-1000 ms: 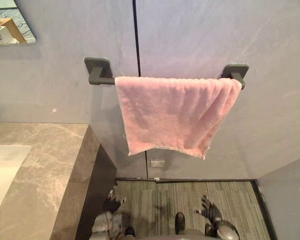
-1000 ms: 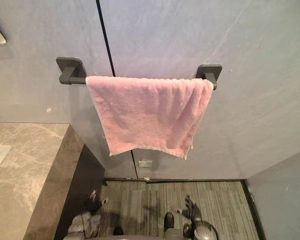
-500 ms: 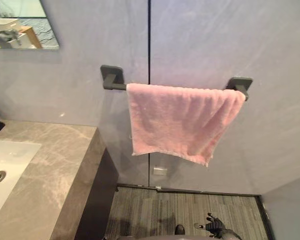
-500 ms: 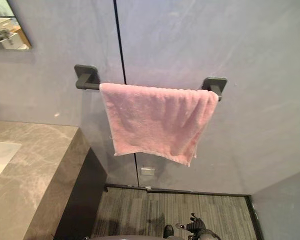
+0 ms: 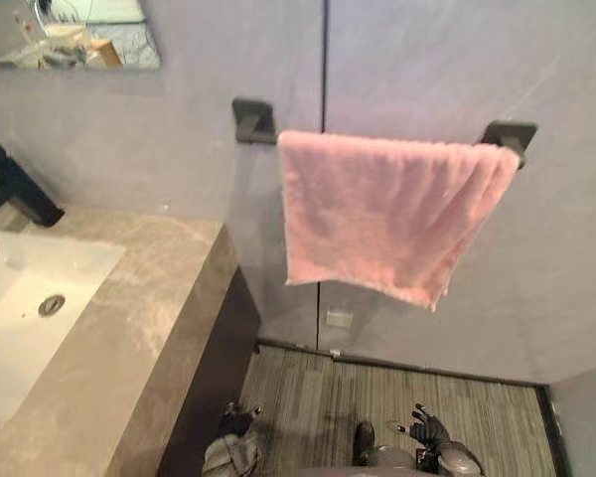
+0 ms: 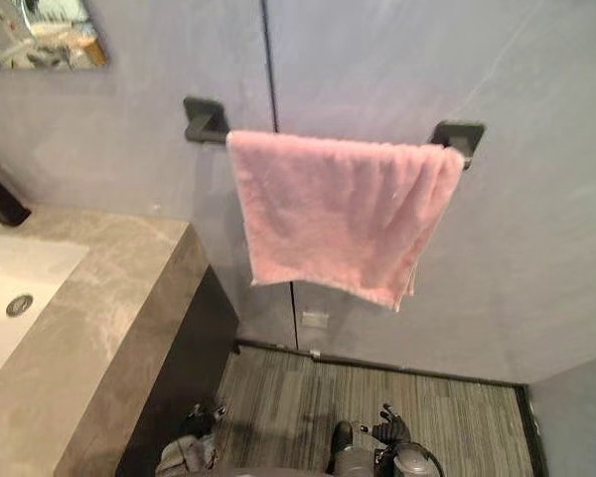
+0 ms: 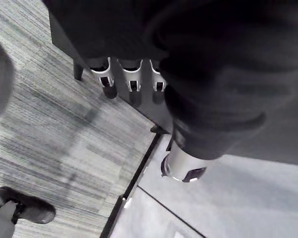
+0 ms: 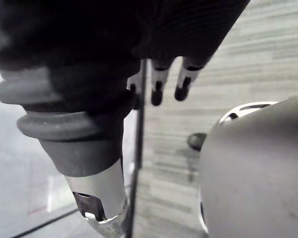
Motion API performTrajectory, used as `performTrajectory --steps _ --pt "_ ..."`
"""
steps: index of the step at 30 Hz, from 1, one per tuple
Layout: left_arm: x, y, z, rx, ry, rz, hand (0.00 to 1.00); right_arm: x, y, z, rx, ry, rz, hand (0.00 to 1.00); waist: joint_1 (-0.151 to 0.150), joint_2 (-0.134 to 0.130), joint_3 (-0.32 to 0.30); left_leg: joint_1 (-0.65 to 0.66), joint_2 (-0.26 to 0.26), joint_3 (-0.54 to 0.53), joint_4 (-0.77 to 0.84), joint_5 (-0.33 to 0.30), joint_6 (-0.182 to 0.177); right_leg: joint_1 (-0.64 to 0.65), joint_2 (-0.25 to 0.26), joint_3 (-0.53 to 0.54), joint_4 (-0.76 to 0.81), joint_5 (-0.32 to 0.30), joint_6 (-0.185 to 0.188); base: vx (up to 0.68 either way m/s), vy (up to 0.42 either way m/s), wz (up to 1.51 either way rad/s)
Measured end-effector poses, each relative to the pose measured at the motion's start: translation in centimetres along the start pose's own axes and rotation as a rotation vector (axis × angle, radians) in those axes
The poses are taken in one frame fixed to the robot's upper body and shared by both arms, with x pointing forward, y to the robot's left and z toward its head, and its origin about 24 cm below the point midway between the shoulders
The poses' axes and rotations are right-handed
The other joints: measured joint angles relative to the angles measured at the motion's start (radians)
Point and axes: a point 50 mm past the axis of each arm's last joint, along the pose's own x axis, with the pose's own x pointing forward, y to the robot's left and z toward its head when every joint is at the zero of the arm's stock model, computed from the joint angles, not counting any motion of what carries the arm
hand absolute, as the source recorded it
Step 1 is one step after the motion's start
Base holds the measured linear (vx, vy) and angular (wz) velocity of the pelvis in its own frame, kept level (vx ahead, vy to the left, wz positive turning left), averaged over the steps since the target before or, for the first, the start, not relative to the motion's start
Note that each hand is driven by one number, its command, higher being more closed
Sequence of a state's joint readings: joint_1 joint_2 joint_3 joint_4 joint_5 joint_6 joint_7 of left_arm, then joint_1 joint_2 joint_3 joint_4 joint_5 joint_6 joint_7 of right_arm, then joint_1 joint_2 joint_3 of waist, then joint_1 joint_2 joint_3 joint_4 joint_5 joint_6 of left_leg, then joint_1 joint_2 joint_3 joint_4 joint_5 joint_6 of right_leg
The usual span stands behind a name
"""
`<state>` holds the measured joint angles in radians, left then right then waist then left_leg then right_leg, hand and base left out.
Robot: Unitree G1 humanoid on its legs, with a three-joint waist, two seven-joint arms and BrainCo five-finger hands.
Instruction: Organize washtable
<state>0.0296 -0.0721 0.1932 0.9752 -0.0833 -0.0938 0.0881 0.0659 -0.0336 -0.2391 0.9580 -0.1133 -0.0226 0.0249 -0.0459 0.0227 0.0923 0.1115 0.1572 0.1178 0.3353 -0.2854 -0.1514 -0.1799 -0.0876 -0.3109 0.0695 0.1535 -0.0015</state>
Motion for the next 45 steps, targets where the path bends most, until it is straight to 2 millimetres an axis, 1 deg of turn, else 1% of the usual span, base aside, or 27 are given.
performTrajectory --steps 3,4,5,7,9,11,12,14,15,16,18,19,20,22,26,27,28,29,32,35,36,38,39,41,43,44,45 --pt "-0.1 -0.4 -0.7 0.072 0.022 -0.024 0.0 0.0 0.4 0.2 -0.01 -0.005 0.01 0.0 0.003 -0.006 0.019 0.048 -0.037 0.026 -0.113 -0.048 0.057 -0.032 -0.027 0.015 0.02 0.032 0.014 -0.34 0.2 -0.07" --pt "-0.2 0.3 -0.8 0.102 0.023 -0.014 0.0 0.0 0.8 0.0 -0.004 -0.001 0.019 0.0 0.007 -0.042 0.022 0.052 -0.068 0.046 -0.098 -0.053 0.067 -0.039 -0.05 0.037 0.026 0.037 0.018 -0.53 0.157 -0.72" --pt "-0.2 0.9 -1.0 0.128 0.026 -0.008 0.0 -0.1 1.0 0.2 -0.001 -0.012 0.024 0.0 0.013 -0.027 0.023 0.048 -0.057 0.11 -0.088 -0.055 0.096 -0.056 -0.062 0.014 0.051 -0.052 0.03 -0.58 0.097 -1.2" --pt "-0.3 1.7 -1.1 0.136 0.03 0.005 0.0 -0.1 1.1 0.6 0.0 -0.035 0.041 0.0 0.01 -0.021 0.025 0.035 -0.046 0.181 -0.069 -0.051 0.104 -0.127 -0.094 -0.019 0.364 -0.149 -0.018 -0.39 -0.003 -1.05" --pt "-0.3 2.2 -1.2 0.117 0.041 0.02 0.0 -0.2 1.1 0.5 0.011 -0.031 0.038 0.0 0.012 -0.027 0.024 0.008 -0.036 0.209 -0.032 -0.05 0.104 -0.111 -0.11 0.032 0.653 -0.317 0.028 -0.15 -0.105 -0.53" --pt "-0.3 2.4 -1.2 0.108 0.042 0.026 0.0 -0.2 1.0 0.3 0.035 -0.026 0.03 0.0 0.01 -0.035 0.021 -0.025 -0.035 0.208 -0.003 -0.05 0.104 -0.095 -0.128 0.084 0.745 -0.373 0.071 -0.07 -0.163 -0.1" --pt "-0.3 2.7 -1.1 0.094 0.04 0.033 0.0 -0.2 1.1 -0.1 0.063 -0.011 0.026 0.0 0.008 -0.057 0.01 -0.048 -0.035 0.195 0.034 -0.05 0.104 -0.082 -0.135 0.142 0.763 -0.402 0.104 -0.02 -0.243 0.17" --pt "-0.3 2.9 -1.1 0.067 0.044 0.042 0.0 -0.3 1.0 -0.5 0.09 0.0 0.018 0.0 0.014 -0.048 0.012 -0.087 -0.04 0.156 0.063 -0.019 0.123 -0.049 -0.077 0.169 0.675 -0.406 0.101 -0.06 -0.2 0.13" --pt "-0.4 2.5 -1.7 0.051 0.063 0.034 0.0 -0.3 0.5 -1.0 0.085 0.026 0.004 0.0 0.036 -0.013 -0.018 -0.135 -0.037 0.112 0.037 -0.003 0.148 0.021 -0.012 0.244 0.491 -0.41 0.104 -0.22 -0.129 -0.07" --pt "-0.4 1.9 -1.6 0.04 0.054 0.021 0.0 -0.1 -0.2 -0.7 0.066 0.029 -0.005 0.0 0.056 -0.001 -0.024 -0.186 -0.043 0.084 0.019 0.048 0.123 -0.013 0.008 0.364 0.554 -0.449 0.077 -0.22 -0.146 0.05" --pt "-0.1 2.8 -0.1 0.071 0.003 0.032 0.0 0.1 0.8 -1.1 0.015 0.064 0.036 0.0 0.059 -0.055 -0.014 -0.257 -0.078 0.067 0.063 0.054 0.103 -0.014 -0.023 0.39 0.507 -0.562 0.06 -0.15 -0.224 0.41" --pt "-0.1 2.9 -0.2 0.055 0.007 0.033 0.0 0.4 0.6 0.0 -0.036 0.034 0.043 0.0 0.057 -0.014 0.004 -0.317 -0.037 0.022 0.088 0.078 0.078 -0.015 0.013 0.353 0.459 -0.52 0.045 -0.15 -0.23 0.5" --pt "-0.1 2.8 -0.3 0.043 0.011 0.034 0.0 0.4 0.5 0.2 -0.047 0.025 0.043 0.0 0.056 -0.005 0.009 -0.328 -0.031 0.007 0.085 0.09 0.072 -0.012 0.024 0.339 0.439 -0.506 0.04 -0.14 -0.129 0.35" --pt "-0.2 2.8 -0.3 0.031 0.009 0.039 0.0 0.5 0.5 0.4 -0.067 0.02 0.044 0.0 0.058 0.004 0.021 -0.318 -0.018 -0.039 0.032 0.122 0.049 0.01 0.046 0.299 0.401 -0.479 0.024 -0.16 -0.127 0.52" --pt "-0.2 3.2 -0.3 0.012 0.0 0.058 0.0 0.6 -0.5 0.9 -0.128 0.005 0.013 0.0 0.057 -0.002 0.04 -0.309 0.003 -0.058 -0.147 0.309 -0.024 0.029 0.046 0.171 0.323 -0.41 -0.027 -0.2 -0.174 0.73" --pt "-0.2 3.4 -0.2 0.006 -0.001 0.065 0.0 0.6 -0.7 0.8 -0.124 0.009 0.004 0.0 0.055 -0.004 0.049 -0.314 0.016 -0.016 -0.108 0.308 -0.008 0.038 0.037 0.137 0.304 -0.391 -0.044 -0.24 -0.155 0.85" --pt "-0.2 3.7 -0.3 -0.016 0.0 0.081 0.0 0.4 -1.5 0.3 -0.118 0.027 -0.02 0.0 0.057 -0.017 0.056 -0.309 0.052 0.053 0.042 0.248 0.053 0.048 0.021 0.088 0.305 -0.382 -0.06 -0.2 -0.109 0.75" --pt "-0.2 4.0 -0.5 -0.029 0.008 0.092 0.0 0.2 -2.1 -0.3 -0.108 0.041 -0.039 0.0 0.049 -0.016 0.056 -0.295 0.075 0.076 0.13 0.221 0.076 0.056 0.006 0.056 0.304 -0.381 -0.061 -0.19 -0.076 0.66" --pt "-0.6 4.5 -1.6 -0.046 0.044 0.112 0.0 -0.3 -3.4 -1.9 -0.077 0.086 -0.079 0.0 0.026 -0.009 0.051 -0.215 0.154 0.107 0.269 0.187 0.086 0.075 -0.017 -0.017 0.278 -0.355 -0.057 -0.22 0.049 0.84" --pt "-0.8 4.8 -2.5 -0.083 0.079 0.137 0.0 -0.7 -4.5 -2.7 -0.016 0.111 -0.123 0.0 0.0 -0.002 0.043 -0.075 0.231 0.13 0.218 0.193 0.076 0.064 -0.058 -0.104 0.22 -0.276 -0.027 -0.21 0.199 0.92" --pt "-0.8 4.6 -2.5 -0.089 0.08 0.134 0.0 -0.9 -4.8 -3.1 -0.005 0.121 -0.134 0.0 -0.001 0.0 0.038 -0.051 0.242 0.13 0.182 0.211 0.063 0.05 -0.079 -0.135 0.209 -0.252 -0.013 -0.29 0.387 1.41" --pt "-0.9 3.8 -2.8 -0.115 0.087 0.124 0.0 -1.3 -5.9 -3.7 0.013 0.136 -0.167 0.0 -0.015 0.029 0.02 -0.03 0.261 0.133 0.07 0.398 0.091 0.042 -0.115 -0.226 0.178 -0.197 0.021 -0.22 0.38 1.42" --pt "-1.0 3.4 -3.0 -0.118 0.093 0.12 0.0 -1.4 -6.2 -4.0 0.028 0.15 -0.18 0.0 -0.023 0.03 0.007 -0.026 0.233 0.136 -0.007 0.353 0.044 0.034 -0.137 -0.263 0.166 -0.168 0.036 -0.16 0.381 1.58" --pt "-1.0 5.1 -2.7 -0.074 0.082 0.148 0.0 -1.7 -5.3 -5.3 0.064 0.191 -0.166 0.0 -0.039 -0.013 -0.017 -0.052 0.199 0.176 -0.093 0.295 0.015 0.071 -0.198 -0.342 0.094 -0.107 0.025 -0.18 0.516 1.75" --pt "-1.1 5.3 -2.8 -0.025 0.086 0.137 0.0 -1.8 -5.9 -5.3 0.086 0.189 -0.188 0.0 -0.036 0.013 -0.007 -0.056 0.182 0.265 -0.138 0.168 -0.076 0.118 -0.242 -0.451 0.098 -0.068 0.07 -0.15 0.585 1.46" --pt "-1.1 5.2 -2.8 -0.003 0.086 0.128 0.0 -1.8 -6.1 -5.4 0.104 0.191 -0.2 0.0 -0.032 0.02 -0.002 -0.059 0.16 0.262 -0.152 0.152 -0.075 0.124 -0.263 -0.464 0.109 -0.066 0.074 -0.12 0.508 1.18" --pt "-1.2 5.3 -3.1 0.038 0.092 0.118 0.0 -1.9 -6.0 -5.5 0.111 0.194 -0.209 0.0 -0.025 -0.006 -0.009 -0.061 0.099 0.231 -0.162 0.153 -0.067 0.135 -0.327 -0.469 0.128 -0.05 0.061 -0.07 0.369 0.8"
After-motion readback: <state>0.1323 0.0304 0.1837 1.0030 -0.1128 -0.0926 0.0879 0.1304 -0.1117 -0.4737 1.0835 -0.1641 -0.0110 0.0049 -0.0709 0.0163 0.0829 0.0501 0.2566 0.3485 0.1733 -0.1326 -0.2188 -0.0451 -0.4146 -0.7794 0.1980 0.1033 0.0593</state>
